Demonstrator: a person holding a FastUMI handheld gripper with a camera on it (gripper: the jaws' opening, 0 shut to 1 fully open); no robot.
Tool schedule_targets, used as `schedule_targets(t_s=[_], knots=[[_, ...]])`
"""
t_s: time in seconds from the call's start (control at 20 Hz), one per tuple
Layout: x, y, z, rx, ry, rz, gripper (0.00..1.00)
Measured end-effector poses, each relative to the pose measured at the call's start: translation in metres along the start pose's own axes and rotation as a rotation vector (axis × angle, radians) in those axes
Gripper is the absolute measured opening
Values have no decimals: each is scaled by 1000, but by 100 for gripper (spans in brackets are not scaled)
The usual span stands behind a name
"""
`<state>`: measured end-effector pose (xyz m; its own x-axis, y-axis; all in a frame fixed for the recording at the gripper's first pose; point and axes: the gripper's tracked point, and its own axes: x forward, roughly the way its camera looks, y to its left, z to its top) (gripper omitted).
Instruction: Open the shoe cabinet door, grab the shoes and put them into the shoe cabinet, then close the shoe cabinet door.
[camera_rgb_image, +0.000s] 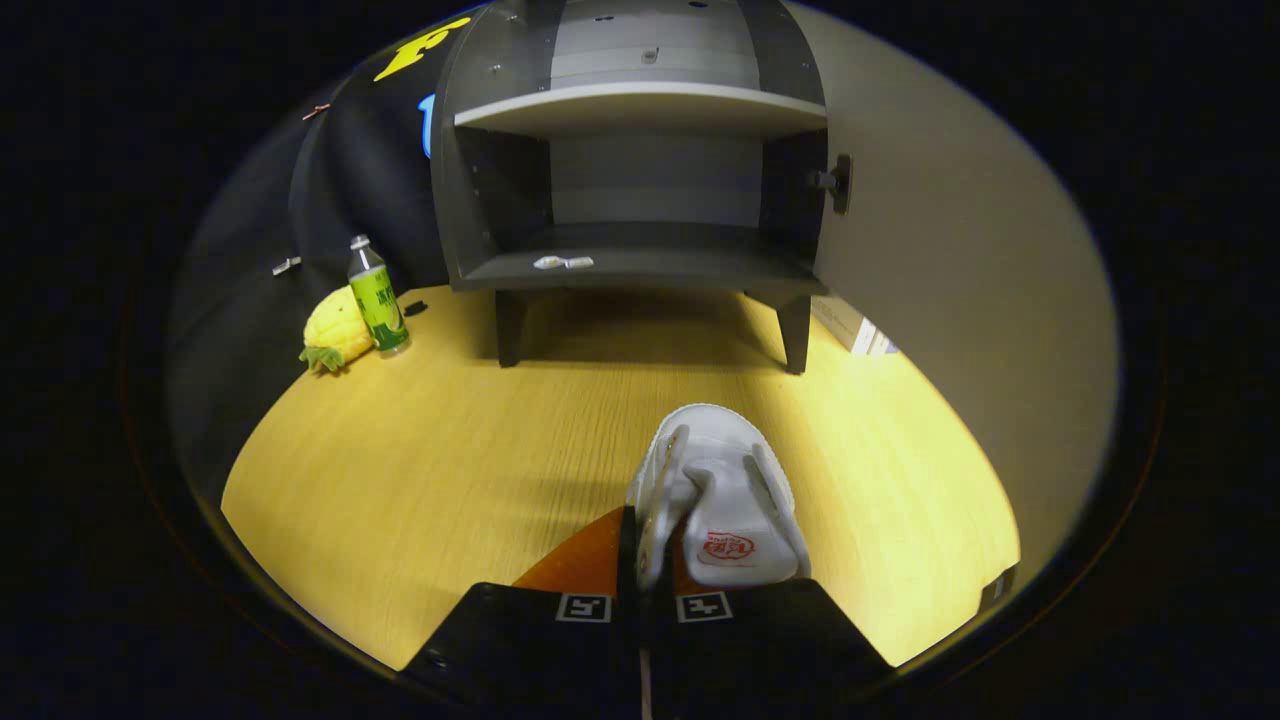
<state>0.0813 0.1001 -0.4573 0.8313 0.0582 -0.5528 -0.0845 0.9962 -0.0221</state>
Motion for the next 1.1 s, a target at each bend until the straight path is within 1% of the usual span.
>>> schedule_targets(t_s=[0.25,0.45,0.7,0.95,1.1], knots=[[-36,0,78,19,-56,13,9],[-62,0,148,39,-136,14,9],[-82,5,235,43,-227,14,9],[-85,20,320,30,-322,17,8],[-73,25,363,29,-346,21,8]])
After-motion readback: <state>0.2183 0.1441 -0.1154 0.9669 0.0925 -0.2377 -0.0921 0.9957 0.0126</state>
